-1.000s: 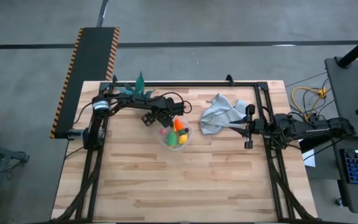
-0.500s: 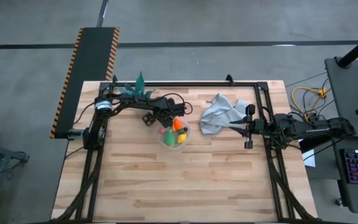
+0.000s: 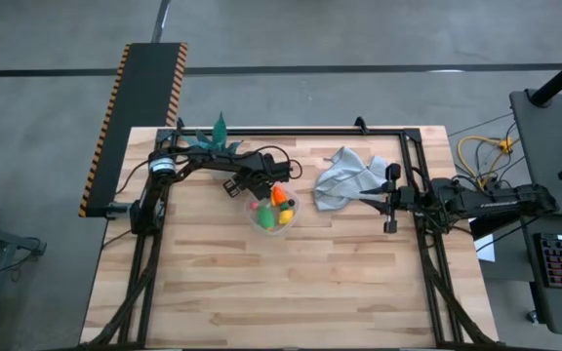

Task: Pick and placing Produce into tupperware
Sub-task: Put the red strawberry into the transparent bin

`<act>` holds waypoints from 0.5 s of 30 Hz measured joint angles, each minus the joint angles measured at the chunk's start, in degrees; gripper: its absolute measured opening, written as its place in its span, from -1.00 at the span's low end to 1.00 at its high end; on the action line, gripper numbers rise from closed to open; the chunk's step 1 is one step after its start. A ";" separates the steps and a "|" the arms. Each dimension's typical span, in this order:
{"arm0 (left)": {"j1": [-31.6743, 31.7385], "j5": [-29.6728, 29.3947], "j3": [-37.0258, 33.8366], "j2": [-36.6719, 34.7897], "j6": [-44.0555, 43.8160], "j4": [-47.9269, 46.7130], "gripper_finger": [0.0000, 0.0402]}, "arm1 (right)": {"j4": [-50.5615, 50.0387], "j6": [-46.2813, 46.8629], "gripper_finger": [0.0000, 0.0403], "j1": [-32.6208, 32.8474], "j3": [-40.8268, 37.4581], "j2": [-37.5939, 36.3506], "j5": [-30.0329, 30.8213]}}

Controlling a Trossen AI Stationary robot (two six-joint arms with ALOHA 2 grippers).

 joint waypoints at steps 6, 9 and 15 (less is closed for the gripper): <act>-0.16 -0.27 0.00 0.00 -0.09 0.00 -0.46 | 0.00 -0.09 -0.65 0.00 0.00 0.00 0.01; -0.46 -0.95 0.10 0.00 -0.12 -0.06 -0.46 | 0.00 -0.14 -0.65 0.00 0.00 0.00 0.00; -1.05 -4.09 1.27 -0.04 -1.40 -0.44 -0.46 | 0.05 -0.12 -0.65 0.00 0.00 0.00 0.02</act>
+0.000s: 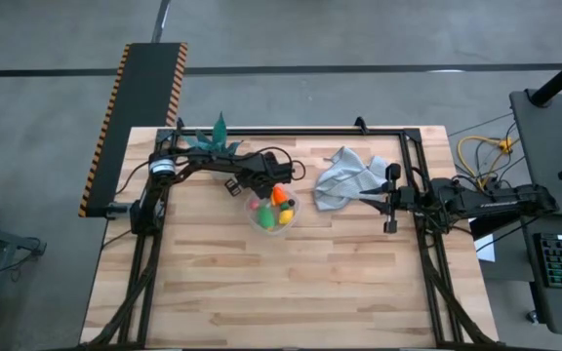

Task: Pick and placing Produce into tupperware
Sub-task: Put the red strawberry into the transparent bin

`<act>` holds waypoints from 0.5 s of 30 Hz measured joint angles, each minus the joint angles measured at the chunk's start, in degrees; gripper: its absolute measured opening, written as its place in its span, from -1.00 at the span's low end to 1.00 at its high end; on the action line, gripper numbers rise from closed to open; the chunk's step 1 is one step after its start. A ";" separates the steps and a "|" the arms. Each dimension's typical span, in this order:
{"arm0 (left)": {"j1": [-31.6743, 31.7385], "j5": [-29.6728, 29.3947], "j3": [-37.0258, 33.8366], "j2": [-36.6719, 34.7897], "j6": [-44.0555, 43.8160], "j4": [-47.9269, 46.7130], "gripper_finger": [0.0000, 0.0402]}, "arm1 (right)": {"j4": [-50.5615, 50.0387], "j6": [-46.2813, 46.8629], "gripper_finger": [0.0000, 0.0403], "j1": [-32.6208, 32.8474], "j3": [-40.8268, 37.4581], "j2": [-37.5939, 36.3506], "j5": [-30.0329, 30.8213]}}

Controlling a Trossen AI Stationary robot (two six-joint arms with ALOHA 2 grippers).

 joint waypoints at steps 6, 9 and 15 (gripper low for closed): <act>-0.36 -3.21 0.48 -0.78 -0.26 -1.08 -0.46 | 0.07 0.11 -0.65 0.02 0.00 0.00 -0.02; -0.60 -3.90 0.50 -2.23 -1.55 -1.08 -0.46 | 0.53 0.15 -0.65 0.00 0.00 0.00 -0.02; -2.21 -4.01 1.20 -4.74 -4.65 -1.30 -0.46 | 1.34 0.15 -0.65 0.02 0.00 0.00 -0.02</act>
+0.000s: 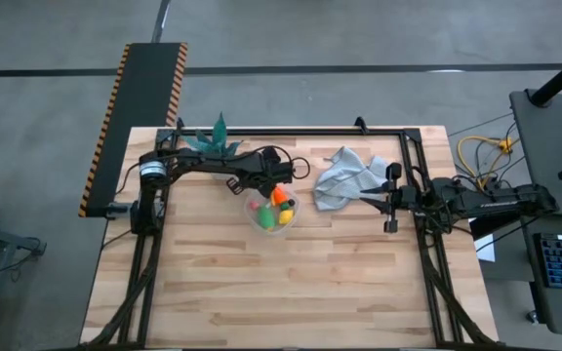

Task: Pick and placing Produce into tupperware
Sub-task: Put the red strawberry into the transparent bin

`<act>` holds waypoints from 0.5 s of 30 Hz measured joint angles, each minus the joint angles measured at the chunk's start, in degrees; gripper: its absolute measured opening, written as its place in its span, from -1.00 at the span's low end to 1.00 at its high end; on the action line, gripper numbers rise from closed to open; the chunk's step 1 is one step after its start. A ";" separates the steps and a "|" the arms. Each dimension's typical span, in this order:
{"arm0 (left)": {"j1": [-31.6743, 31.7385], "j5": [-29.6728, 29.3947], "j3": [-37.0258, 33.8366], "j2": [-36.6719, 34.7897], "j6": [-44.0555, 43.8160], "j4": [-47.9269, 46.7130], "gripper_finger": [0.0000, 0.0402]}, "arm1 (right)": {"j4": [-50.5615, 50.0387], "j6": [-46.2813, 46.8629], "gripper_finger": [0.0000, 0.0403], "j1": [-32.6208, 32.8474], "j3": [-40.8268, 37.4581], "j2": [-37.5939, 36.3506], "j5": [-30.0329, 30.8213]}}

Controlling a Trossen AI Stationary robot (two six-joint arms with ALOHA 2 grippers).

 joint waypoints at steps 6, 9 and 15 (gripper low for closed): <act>-2.57 -2.80 1.40 -1.95 -1.34 0.43 -0.46 | 0.03 0.00 -0.65 0.00 0.00 0.00 0.00; -3.52 -2.88 2.73 -2.52 -3.53 0.08 -0.46 | 0.10 0.02 -0.65 0.00 0.00 0.00 0.00; -6.75 -2.19 4.29 -2.60 -5.96 0.24 -0.46 | 0.25 0.02 -0.65 -0.01 0.00 0.00 -0.01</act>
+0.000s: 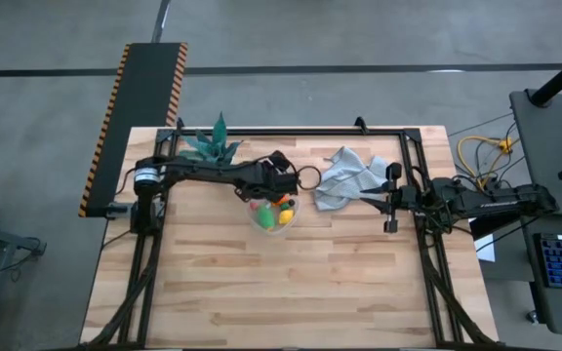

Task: Pick and placing Produce into tupperware
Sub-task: Put the red strawberry into the transparent bin

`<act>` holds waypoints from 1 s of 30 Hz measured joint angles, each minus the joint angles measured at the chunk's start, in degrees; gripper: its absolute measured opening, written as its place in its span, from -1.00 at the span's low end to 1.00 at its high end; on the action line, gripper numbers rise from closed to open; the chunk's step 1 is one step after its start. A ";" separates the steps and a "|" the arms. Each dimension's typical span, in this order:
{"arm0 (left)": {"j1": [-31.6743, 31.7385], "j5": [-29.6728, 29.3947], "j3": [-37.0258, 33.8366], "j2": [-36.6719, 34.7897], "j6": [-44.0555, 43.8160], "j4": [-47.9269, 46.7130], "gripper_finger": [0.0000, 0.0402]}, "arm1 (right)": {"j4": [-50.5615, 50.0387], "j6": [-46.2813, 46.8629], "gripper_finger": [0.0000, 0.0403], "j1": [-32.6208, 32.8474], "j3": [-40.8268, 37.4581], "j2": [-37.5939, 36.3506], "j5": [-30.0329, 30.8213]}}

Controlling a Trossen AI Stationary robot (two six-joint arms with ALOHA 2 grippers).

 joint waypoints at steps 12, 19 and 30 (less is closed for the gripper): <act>-5.92 11.70 -0.02 0.00 -6.59 0.83 -0.46 | 0.07 0.00 -0.65 -0.01 0.00 0.00 -0.01; -5.89 18.03 -0.03 0.00 -11.19 1.99 -0.46 | 0.07 0.04 -0.65 0.00 0.00 0.00 -0.01; -5.53 20.61 -0.17 1.75 -12.12 3.29 -0.16 | 0.12 0.46 -0.65 -0.01 0.00 -0.01 -0.01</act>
